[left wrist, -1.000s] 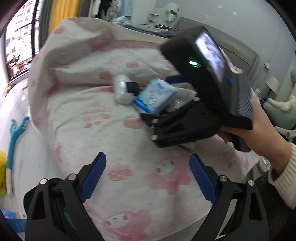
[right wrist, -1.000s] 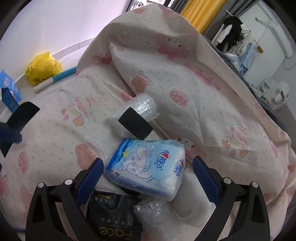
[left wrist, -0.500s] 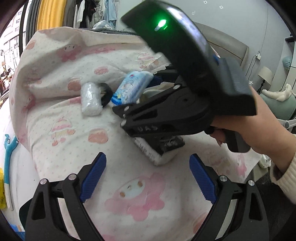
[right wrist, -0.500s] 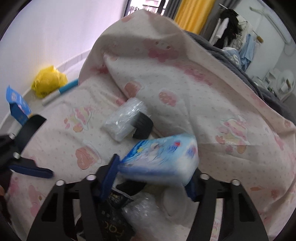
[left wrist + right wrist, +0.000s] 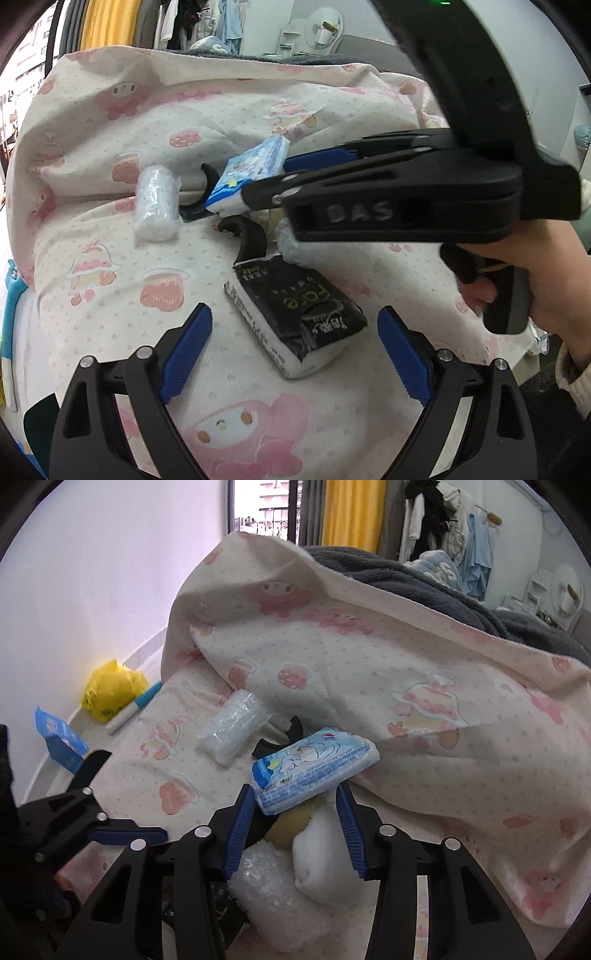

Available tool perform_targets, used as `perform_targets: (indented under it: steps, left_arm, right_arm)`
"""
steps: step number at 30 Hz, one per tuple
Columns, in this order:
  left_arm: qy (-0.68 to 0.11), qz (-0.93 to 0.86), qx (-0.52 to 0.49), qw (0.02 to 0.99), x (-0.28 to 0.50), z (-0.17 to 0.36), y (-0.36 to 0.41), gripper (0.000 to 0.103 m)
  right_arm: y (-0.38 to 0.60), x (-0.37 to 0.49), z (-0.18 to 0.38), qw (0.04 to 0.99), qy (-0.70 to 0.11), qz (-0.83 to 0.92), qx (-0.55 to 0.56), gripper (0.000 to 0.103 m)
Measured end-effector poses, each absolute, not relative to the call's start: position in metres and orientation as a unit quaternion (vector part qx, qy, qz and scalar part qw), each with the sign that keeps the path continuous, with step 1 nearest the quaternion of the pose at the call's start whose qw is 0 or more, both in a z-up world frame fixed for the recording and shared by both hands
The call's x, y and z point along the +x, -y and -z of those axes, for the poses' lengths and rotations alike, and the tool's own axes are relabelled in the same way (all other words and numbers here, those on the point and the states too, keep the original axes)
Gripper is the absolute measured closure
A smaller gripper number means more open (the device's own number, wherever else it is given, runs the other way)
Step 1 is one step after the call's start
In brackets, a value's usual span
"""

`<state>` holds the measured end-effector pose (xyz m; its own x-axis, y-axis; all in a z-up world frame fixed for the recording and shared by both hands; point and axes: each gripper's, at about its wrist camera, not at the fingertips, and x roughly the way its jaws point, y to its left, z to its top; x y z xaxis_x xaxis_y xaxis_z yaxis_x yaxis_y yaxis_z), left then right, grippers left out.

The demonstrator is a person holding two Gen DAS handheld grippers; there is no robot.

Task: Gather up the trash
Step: 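Grasp the blue-white wet-wipe pack with the right gripper while the left grasps the black tissue pack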

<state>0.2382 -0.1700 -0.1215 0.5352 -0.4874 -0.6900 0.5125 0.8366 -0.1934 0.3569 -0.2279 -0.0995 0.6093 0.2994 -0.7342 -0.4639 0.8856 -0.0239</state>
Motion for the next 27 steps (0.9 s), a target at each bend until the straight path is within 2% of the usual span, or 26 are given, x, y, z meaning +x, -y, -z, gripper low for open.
perform_targets:
  steps: [3, 7, 15, 18, 27]
  left_arm:
    - [-0.396, 0.276, 0.011, 0.876, 0.251, 0.125, 0.170, 0.018]
    - [-0.404, 0.273, 0.002, 0.873, 0.262, 0.128, 0.171, 0.031]
    - [-0.404, 0.278, -0.021, 0.871, 0.256, 0.123, 0.158, 0.045]
    - [-0.400, 0.281, -0.015, 0.872, 0.250, 0.120, 0.156, 0.048]
    - [-0.390, 0.300, -0.003, 0.870, 0.225, 0.112, 0.133, 0.051]
  right_arm:
    - [0.235, 0.358, 0.102, 0.889, -0.392, -0.224, -0.076, 0.057]
    - [0.246, 0.363, 0.108, 0.881, -0.406, -0.240, -0.019, 0.057]
    - [0.250, 0.374, 0.112, 0.870, -0.419, -0.252, 0.064, 0.057]
    - [0.251, 0.377, 0.112, 0.868, -0.419, -0.252, 0.093, 0.050]
    - [0.266, 0.388, 0.111, 0.864, -0.416, -0.229, 0.167, 0.049]
